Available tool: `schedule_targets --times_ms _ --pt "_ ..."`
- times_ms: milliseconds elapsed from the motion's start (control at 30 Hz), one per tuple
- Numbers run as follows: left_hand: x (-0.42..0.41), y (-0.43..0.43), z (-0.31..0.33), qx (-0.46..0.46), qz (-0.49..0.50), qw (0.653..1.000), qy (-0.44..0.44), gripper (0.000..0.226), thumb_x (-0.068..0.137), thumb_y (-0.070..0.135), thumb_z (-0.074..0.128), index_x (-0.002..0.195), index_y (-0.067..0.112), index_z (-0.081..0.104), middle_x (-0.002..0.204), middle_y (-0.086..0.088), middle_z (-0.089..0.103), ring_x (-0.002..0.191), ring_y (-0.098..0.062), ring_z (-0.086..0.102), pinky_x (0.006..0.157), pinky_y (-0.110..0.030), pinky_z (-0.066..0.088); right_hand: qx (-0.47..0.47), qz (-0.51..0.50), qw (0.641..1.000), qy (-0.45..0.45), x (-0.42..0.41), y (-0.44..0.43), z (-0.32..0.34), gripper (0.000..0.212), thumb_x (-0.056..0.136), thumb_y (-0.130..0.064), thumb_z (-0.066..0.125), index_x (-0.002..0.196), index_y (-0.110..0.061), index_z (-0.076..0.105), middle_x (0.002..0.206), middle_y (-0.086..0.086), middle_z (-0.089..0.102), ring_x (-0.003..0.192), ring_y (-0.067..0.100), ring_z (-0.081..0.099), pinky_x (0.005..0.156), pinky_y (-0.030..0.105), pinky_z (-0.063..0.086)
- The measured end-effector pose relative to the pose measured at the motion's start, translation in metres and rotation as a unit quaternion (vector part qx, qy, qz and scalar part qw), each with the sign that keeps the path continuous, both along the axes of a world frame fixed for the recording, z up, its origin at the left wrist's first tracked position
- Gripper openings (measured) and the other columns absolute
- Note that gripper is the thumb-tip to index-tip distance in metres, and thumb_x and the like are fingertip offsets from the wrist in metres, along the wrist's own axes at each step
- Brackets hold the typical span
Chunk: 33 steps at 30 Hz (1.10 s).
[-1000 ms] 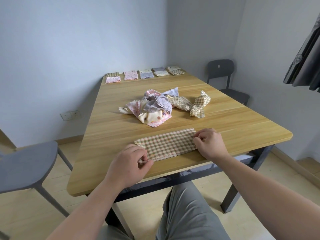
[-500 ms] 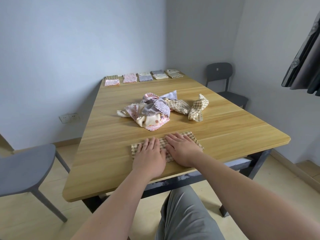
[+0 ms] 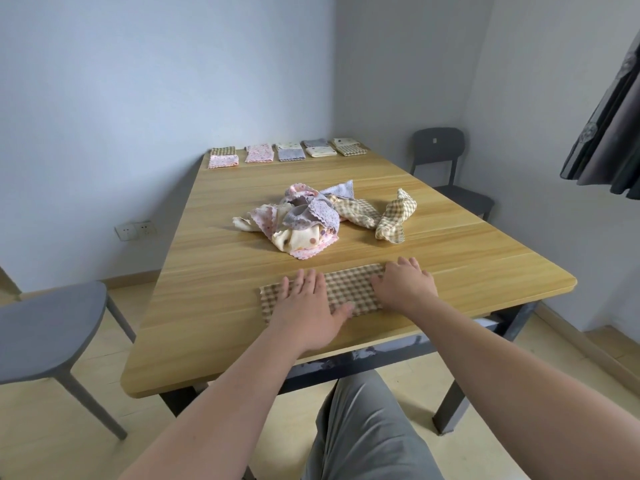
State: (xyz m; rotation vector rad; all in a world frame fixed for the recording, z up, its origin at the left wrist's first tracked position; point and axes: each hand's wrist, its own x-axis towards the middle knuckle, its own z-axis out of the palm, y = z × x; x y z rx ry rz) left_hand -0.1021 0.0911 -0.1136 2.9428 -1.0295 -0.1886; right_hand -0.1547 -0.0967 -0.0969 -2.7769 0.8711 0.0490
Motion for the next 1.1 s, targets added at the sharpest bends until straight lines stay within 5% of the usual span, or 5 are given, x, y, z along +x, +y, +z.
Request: schedule_targets --times_ms 200,333,667,933,1100 --pt "-0.004 -0.025 -0.012 -0.03 -0.015 0.999 -0.004 0.121 0.078 0.094 0.006 0.16 0.006 -0.007 0.169 -0.012 -0.011 0.156 -0.025 -0.014 0.126 -0.048 -0.007 0.044 -0.036 0.995 -0.087 0.007 0.004 0.016 0.024 0.091 -0.024 0.049 0.109 -0.013 0.058 0.104 0.007 0.062 0.097 0.027 0.061 0.084 0.044 0.057" --pt "-0.005 -0.021 -0.014 -0.05 -0.02 0.999 -0.005 0.122 0.077 0.095 0.009 0.161 0.007 -0.005 0.17 -0.01 -0.006 0.156 -0.023 -0.01 0.126 -0.048 -0.005 0.132 -0.015 0.976 -0.175 0.009 0.009 0.029 0.011 0.096 -0.022 0.051 0.104 -0.015 0.054 0.096 0.005 0.061 0.078 0.018 0.06 0.054 0.03 0.049" --pt "-0.01 -0.017 -0.01 -0.093 -0.026 0.995 0.03 0.116 0.084 0.088 0.025 0.16 0.008 -0.011 0.17 -0.008 -0.011 0.156 -0.02 -0.012 0.127 -0.044 -0.006 0.114 0.196 0.931 -0.288 0.006 0.064 0.06 0.013 0.099 -0.014 0.059 0.109 -0.013 0.051 0.073 -0.007 0.055 0.061 0.009 0.05 0.052 0.025 0.036" --pt "-0.004 0.0 -0.003 -0.097 -0.017 0.995 0.032 0.127 0.077 0.093 0.035 0.16 0.008 -0.011 0.17 -0.006 -0.011 0.156 -0.02 -0.013 0.127 -0.043 -0.005 0.105 0.121 0.945 -0.286 -0.002 0.046 0.059 0.014 0.098 -0.009 0.057 0.109 -0.018 0.059 0.071 -0.001 0.063 0.054 0.012 0.055 0.045 0.024 0.041" --pt "-0.01 -0.022 0.0 -0.059 0.001 0.997 0.055 0.132 0.073 0.097 0.025 0.158 0.005 -0.014 0.168 -0.013 -0.015 0.156 -0.027 -0.015 0.125 -0.05 -0.007 0.107 0.116 0.947 -0.281 -0.001 0.046 0.063 0.02 0.098 -0.009 0.057 0.108 -0.011 0.074 0.101 0.004 0.074 0.077 0.013 0.063 0.064 0.02 0.048"
